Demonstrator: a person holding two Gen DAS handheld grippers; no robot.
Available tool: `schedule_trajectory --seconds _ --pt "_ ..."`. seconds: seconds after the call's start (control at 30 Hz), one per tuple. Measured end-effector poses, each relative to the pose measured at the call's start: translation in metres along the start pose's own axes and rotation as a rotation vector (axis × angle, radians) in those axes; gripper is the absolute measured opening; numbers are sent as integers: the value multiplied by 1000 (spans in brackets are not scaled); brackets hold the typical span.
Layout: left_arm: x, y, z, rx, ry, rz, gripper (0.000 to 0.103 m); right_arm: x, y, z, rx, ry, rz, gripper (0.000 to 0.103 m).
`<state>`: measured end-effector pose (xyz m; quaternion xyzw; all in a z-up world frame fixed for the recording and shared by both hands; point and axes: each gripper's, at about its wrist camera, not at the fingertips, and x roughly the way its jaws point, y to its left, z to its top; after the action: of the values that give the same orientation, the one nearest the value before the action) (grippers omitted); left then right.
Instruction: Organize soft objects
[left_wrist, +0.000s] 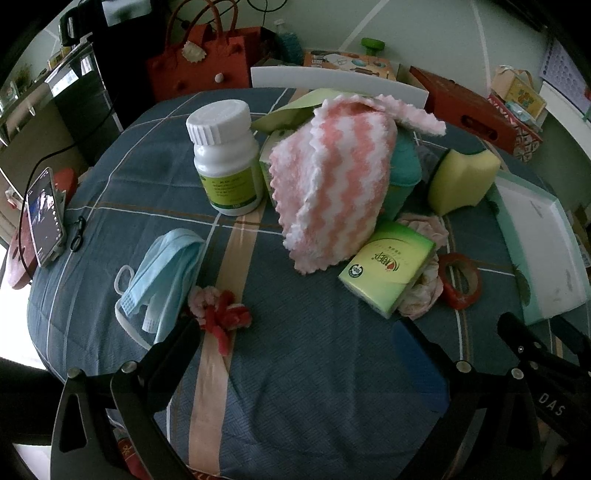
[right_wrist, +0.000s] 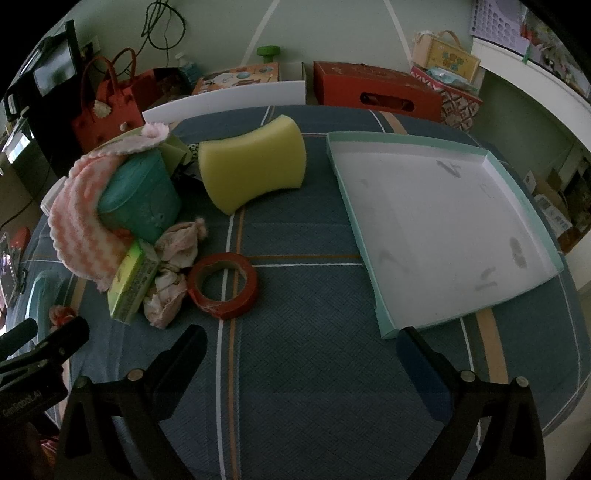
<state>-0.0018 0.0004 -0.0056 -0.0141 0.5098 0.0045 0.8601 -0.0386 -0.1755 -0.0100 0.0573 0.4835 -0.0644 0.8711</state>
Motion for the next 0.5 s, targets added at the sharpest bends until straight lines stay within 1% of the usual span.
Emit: schedule_trajectory --seconds 0.4,0.5 --pt "3 5 -2 -1 7 -2 103 0 -1 0 2 1 1 103" --pt "5 10 -6 -2 8 0 103 0 -1 0 3 0 2 103"
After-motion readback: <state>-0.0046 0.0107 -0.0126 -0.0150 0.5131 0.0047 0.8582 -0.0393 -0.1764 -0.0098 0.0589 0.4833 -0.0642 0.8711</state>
